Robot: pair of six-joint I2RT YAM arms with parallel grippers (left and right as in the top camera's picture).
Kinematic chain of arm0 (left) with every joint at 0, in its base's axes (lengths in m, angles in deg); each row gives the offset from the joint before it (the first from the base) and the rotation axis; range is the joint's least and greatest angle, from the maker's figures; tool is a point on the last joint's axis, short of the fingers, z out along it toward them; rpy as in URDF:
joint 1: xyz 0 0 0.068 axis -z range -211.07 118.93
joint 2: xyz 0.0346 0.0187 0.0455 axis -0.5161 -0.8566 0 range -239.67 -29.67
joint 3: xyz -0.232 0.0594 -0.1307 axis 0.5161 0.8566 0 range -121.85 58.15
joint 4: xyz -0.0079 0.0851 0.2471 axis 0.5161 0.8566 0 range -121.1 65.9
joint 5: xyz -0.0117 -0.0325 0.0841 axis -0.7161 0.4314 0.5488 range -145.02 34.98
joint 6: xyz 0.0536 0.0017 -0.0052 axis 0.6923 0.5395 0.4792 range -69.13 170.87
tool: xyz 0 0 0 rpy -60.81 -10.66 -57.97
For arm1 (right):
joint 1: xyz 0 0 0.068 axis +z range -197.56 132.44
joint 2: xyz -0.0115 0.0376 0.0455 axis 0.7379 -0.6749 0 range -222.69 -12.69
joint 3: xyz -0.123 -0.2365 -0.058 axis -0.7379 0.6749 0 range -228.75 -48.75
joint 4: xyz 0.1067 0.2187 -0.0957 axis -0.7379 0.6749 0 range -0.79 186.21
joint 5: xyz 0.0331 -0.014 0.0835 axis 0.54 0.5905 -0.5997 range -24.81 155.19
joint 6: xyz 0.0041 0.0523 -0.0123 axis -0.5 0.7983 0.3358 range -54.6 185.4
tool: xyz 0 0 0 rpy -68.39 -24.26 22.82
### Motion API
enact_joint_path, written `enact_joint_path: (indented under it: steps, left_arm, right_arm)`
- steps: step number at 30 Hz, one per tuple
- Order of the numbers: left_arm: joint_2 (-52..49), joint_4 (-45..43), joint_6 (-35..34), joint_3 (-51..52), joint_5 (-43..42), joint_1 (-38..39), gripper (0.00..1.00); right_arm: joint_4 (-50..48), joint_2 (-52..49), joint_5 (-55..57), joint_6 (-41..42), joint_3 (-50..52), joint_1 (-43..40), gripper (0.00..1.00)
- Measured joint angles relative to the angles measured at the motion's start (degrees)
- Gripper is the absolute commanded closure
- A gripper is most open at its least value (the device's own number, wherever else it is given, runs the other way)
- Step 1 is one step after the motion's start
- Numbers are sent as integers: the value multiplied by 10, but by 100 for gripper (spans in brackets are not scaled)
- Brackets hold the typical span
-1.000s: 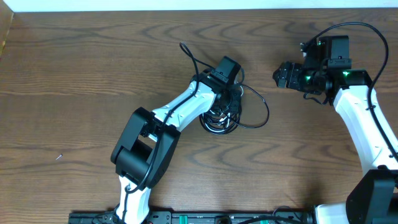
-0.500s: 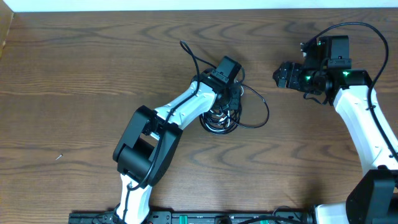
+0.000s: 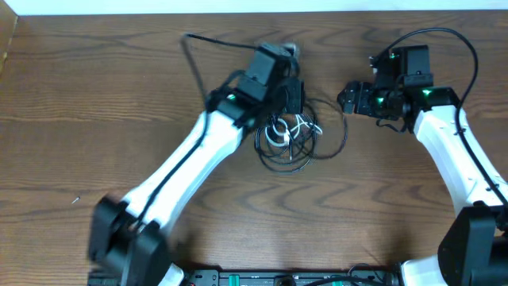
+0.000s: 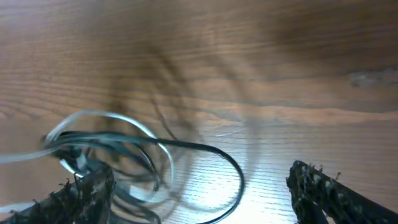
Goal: Untangle cables
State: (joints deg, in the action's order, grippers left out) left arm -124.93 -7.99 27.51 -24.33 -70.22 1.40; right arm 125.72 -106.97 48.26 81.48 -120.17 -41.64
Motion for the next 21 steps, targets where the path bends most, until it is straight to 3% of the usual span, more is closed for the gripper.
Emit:
enact_joint_path:
  steps: [12,21]
  left_arm:
    - [64,-54,-11,-2,-1,-1,93]
    - [111,-115,-65,-2,-1,-40,92]
  right_arm:
    - [-21,-19,-52,-5,0,23,14]
    - [-26,-19,-69,-11,0,22,14]
